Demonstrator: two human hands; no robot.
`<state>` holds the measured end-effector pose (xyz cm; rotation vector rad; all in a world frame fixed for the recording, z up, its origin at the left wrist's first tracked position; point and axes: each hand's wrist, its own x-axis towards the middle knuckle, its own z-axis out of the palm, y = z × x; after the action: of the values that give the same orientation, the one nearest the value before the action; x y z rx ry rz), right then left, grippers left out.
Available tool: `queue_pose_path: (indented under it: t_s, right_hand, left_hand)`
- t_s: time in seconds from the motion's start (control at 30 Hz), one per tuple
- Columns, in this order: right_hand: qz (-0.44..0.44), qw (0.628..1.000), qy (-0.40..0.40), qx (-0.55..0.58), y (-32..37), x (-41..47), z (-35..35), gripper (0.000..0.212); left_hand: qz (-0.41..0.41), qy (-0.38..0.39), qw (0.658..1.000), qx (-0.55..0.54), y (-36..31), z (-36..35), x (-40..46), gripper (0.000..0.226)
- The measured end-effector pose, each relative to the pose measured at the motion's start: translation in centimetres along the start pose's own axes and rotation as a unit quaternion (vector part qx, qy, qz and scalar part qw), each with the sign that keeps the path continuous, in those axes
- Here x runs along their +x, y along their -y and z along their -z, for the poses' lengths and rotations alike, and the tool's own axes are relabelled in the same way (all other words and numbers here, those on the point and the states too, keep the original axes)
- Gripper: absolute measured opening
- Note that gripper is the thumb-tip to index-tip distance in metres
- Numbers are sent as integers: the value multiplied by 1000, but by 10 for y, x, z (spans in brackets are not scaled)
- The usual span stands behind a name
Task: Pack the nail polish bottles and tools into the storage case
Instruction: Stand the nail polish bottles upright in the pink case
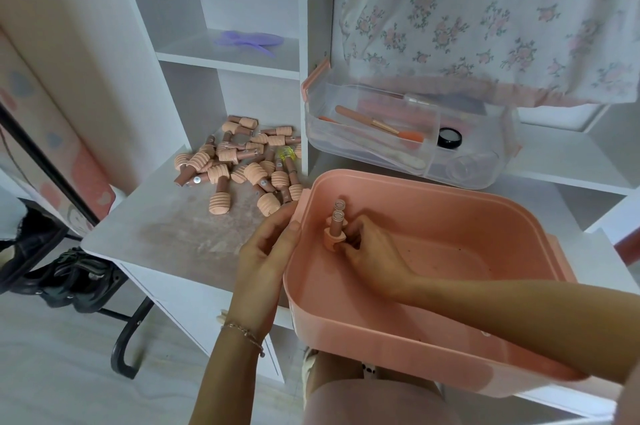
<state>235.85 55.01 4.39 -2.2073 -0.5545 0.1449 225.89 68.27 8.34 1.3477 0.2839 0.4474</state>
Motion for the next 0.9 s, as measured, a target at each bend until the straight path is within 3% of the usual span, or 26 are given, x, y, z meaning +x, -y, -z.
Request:
queue_pose_path:
  t_s: [0.23,0.73,0.9]
  right_hand:
    - [-5,1000,-2,-2,1,2,0,30]
    - [-3,1000,-3,-3,2,3,1,30]
    - [-10,1000,-4,0,2,2,1,16]
  left_hand:
    - [-8,11,1000,0,-1,0,0,30]
    - [-4,6,1000,8,-1,2,1,22]
    - [-5,1,1000,12,-2,0,0,23]
